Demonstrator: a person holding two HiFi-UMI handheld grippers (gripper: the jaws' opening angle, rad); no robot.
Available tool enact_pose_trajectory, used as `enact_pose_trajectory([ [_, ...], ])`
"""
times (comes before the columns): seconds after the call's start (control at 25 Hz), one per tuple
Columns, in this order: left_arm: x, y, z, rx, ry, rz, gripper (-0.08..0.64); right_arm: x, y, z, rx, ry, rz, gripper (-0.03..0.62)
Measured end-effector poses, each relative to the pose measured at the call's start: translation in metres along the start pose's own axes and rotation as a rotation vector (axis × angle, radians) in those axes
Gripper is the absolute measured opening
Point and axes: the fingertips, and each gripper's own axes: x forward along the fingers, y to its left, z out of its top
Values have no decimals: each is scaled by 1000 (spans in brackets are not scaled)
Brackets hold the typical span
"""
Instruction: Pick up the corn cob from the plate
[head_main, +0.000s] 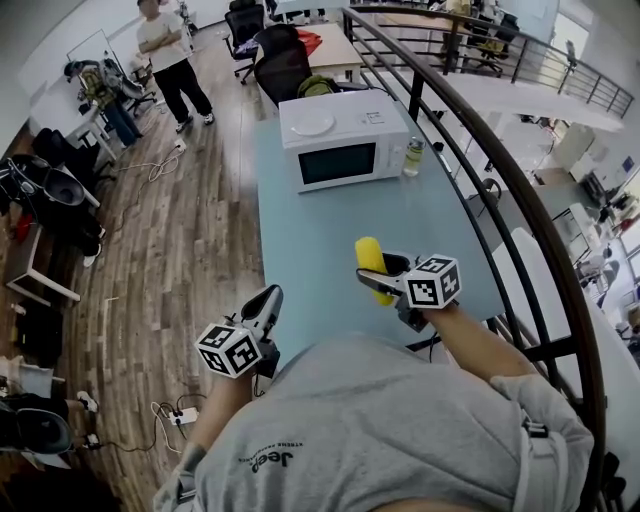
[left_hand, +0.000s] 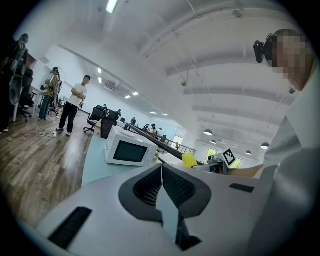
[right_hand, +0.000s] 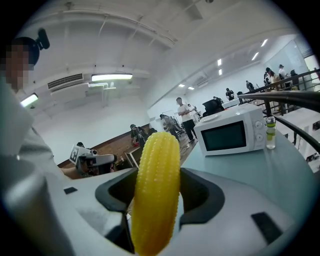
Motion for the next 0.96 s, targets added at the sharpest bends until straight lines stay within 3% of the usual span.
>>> enact_pose_trajectory([
  [0.96, 15, -7, 0, -7, 5, -3, 23, -14, -15, 7, -14, -21, -6, 267],
])
